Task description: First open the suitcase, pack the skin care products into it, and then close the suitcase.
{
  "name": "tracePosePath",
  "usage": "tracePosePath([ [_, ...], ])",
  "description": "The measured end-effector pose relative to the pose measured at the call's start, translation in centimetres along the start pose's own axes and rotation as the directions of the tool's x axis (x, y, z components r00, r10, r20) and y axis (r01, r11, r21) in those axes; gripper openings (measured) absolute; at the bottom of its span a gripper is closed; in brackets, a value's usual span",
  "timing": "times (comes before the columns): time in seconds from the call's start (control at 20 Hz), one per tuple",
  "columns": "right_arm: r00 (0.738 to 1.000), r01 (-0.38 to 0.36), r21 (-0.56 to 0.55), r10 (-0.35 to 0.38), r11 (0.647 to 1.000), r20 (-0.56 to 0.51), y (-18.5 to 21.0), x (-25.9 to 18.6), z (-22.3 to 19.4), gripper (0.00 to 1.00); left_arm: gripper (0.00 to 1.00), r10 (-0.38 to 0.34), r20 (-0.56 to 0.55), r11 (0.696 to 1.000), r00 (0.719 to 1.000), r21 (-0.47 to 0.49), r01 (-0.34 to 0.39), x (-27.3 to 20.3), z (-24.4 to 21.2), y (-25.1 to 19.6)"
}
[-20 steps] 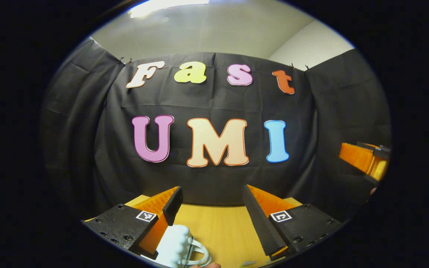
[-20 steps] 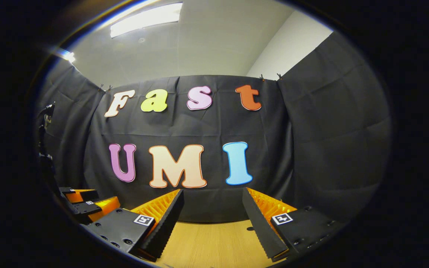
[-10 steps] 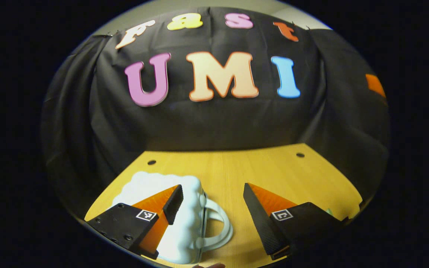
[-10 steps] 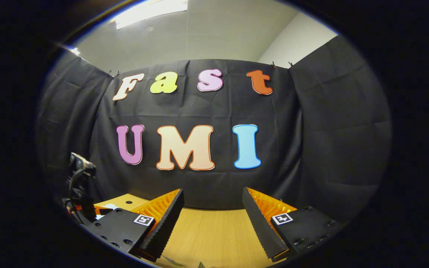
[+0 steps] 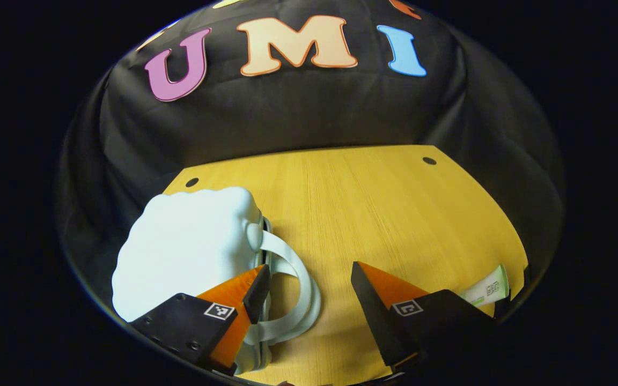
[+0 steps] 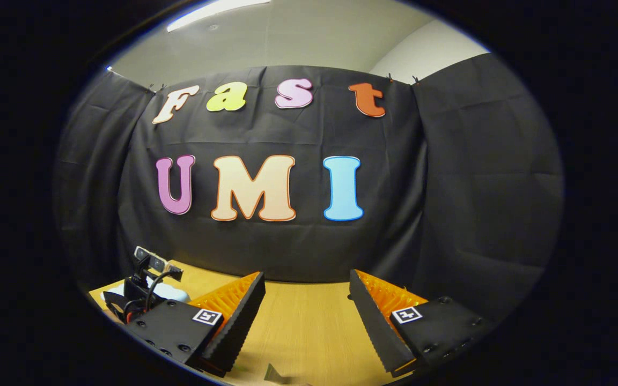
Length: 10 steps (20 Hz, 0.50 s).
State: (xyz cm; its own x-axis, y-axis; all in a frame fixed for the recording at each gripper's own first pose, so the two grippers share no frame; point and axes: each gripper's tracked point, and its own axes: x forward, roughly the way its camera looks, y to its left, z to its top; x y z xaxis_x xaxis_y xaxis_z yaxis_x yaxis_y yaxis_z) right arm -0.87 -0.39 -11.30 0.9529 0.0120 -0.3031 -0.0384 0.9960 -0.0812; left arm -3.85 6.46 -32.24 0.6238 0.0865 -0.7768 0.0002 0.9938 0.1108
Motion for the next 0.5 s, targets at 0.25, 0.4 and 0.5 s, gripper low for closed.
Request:
tracePosePath([
  [0.25,1.000,0.011,-0.026,-0.011,1.000,0.004,-0.7,0.1,-0.1,0.99,0.86,-0.028,-0.117,0.998,0.993,-0.063,0.021,3.1,-1.7,-0.4],
  [0.4,1.000,0.013,-0.036,-0.013,0.999,0.009,-0.9,0.0,-0.2,0.99,0.65,-0.054,-0.167,0.995,0.984,-0.091,0.039,3.9,-2.8,-0.5],
  [0.5,1.000,0.015,-0.039,-0.015,0.999,0.008,-1.2,0.0,-0.4,0.99,0.57,-0.061,-0.194,0.993,0.979,-0.108,0.040,4.5,-3.3,-0.5],
])
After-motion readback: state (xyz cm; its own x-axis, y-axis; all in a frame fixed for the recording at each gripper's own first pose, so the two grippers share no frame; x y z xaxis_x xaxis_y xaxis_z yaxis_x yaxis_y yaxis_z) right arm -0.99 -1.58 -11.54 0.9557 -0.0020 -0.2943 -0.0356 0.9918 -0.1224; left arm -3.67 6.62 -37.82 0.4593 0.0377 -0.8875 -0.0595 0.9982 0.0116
